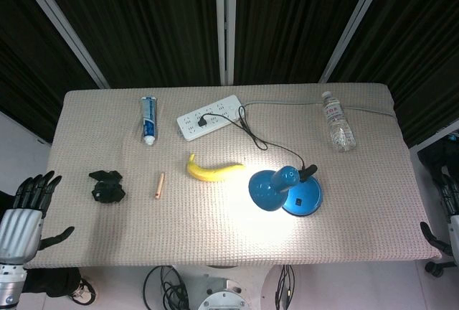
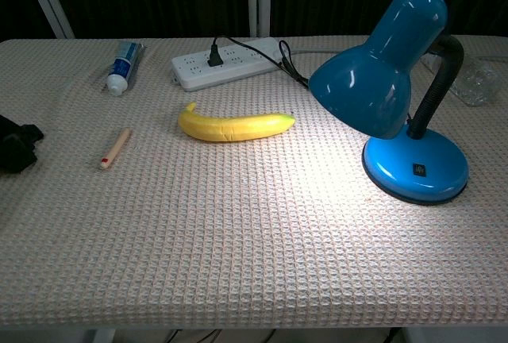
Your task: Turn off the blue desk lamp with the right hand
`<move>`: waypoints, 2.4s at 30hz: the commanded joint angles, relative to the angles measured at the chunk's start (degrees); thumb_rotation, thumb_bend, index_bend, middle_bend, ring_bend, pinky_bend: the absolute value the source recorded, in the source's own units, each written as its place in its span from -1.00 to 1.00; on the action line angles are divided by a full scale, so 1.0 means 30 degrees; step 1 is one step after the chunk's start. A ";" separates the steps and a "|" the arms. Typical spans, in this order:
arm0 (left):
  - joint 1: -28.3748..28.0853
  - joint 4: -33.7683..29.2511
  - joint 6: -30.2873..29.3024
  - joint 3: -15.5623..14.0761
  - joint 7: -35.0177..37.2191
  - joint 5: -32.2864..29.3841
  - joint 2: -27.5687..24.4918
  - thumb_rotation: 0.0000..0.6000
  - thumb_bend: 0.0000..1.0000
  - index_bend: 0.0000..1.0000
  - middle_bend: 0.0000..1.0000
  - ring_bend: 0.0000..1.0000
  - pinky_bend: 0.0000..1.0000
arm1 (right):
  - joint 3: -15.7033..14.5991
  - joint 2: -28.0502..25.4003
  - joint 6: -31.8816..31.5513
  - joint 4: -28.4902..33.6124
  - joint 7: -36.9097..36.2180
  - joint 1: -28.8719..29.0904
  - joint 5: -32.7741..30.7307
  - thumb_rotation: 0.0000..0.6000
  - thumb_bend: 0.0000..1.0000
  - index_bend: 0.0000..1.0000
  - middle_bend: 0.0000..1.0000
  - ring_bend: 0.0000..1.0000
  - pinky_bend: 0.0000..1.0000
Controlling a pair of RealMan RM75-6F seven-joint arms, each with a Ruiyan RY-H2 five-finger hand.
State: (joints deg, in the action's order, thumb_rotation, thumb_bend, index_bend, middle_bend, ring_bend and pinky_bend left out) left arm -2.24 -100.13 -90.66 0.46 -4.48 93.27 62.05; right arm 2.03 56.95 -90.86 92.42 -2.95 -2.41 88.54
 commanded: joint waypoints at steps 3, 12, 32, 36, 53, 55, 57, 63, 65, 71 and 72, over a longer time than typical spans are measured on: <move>0.0024 0.0014 -0.0097 -0.0012 0.0004 0.0099 -0.0008 1.00 -1.00 -1.00 -1.00 -1.00 -1.00 | -0.0045 0.0105 0.0089 -0.0123 -0.0046 -0.0008 -0.0049 1.00 -0.52 -1.00 -1.00 -1.00 -1.00; 0.0065 -0.0027 -0.0105 -0.0045 0.0111 0.0067 -0.0057 1.00 -1.00 -1.00 -1.00 -1.00 -1.00 | -0.0074 0.0143 0.0159 -0.0237 -0.0255 0.0027 0.0022 1.00 -0.52 -1.00 -1.00 -1.00 -1.00; -0.0014 -0.0052 0.0078 -0.0052 -0.0253 0.0027 0.0216 1.00 -1.00 -1.00 -1.00 -1.00 -1.00 | -0.0564 -0.0406 0.1289 0.0249 -0.0097 0.0339 0.0180 1.00 -0.65 -1.00 -0.46 -0.33 -0.22; 0.0024 0.0061 0.0067 -0.0076 -0.0092 -0.0031 0.0244 1.00 -1.00 -1.00 -1.00 -1.00 -1.00 | -0.1024 -0.0675 0.2480 0.0500 -0.0730 0.0817 0.0607 1.00 -0.65 -1.00 0.63 0.67 0.66; -0.0012 0.0137 0.0202 -0.0129 -0.0103 -0.0054 0.0282 1.00 -1.00 -1.00 -1.00 -1.00 -1.00 | -0.1563 0.0011 0.4402 0.1176 0.1071 0.2259 0.1937 1.00 -0.01 -1.00 1.00 0.98 0.88; 0.0013 0.0120 0.0166 -0.0120 -0.0092 -0.0089 0.0258 1.00 -1.00 -1.00 -1.00 -1.00 -1.00 | -0.1682 0.0121 0.4833 0.1352 0.1380 0.2544 0.2186 1.00 0.15 -1.00 1.00 0.98 0.88; 0.0030 0.0123 0.0151 -0.0109 -0.0047 -0.0136 0.0231 1.00 -1.00 -1.00 -1.00 -1.00 -1.00 | -0.1833 0.0361 0.5161 0.1387 0.1584 0.2837 0.2653 1.00 0.34 -1.00 1.00 0.98 0.88; 0.0004 0.0296 0.0283 -0.0091 0.0169 -0.0311 0.0254 1.00 -1.00 -1.00 -1.00 -1.00 -1.00 | -0.1930 0.0994 0.7162 0.1877 0.2917 0.3837 0.2317 1.00 0.50 -1.00 1.00 0.98 0.88; -0.0018 0.0352 0.0321 -0.0071 0.0230 -0.0355 0.0268 1.00 -1.00 -1.00 -1.00 -1.00 -1.00 | -0.1861 0.1126 0.8148 0.2097 0.3324 0.4350 0.1958 1.00 0.49 -1.00 1.00 0.98 0.88; -0.0005 0.0517 0.0328 -0.0051 0.0441 -0.0461 0.0283 1.00 -1.00 -1.00 -1.00 -1.00 -1.00 | -0.1300 0.1807 1.0714 0.2971 0.4831 0.5906 0.0440 1.00 0.48 -1.00 1.00 0.98 0.88; 0.0014 0.0569 0.0322 -0.0050 0.0505 -0.0506 0.0284 1.00 -1.00 -1.00 -1.00 -1.00 -1.00 | -0.1207 0.1985 1.1119 0.3067 0.5166 0.6167 0.0135 1.00 0.48 -1.00 1.00 0.98 0.88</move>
State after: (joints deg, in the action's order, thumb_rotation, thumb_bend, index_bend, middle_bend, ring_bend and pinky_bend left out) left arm -2.23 -98.49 -89.68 0.31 -3.03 91.81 62.90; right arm -2.40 61.70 -59.69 100.52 10.59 14.30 90.84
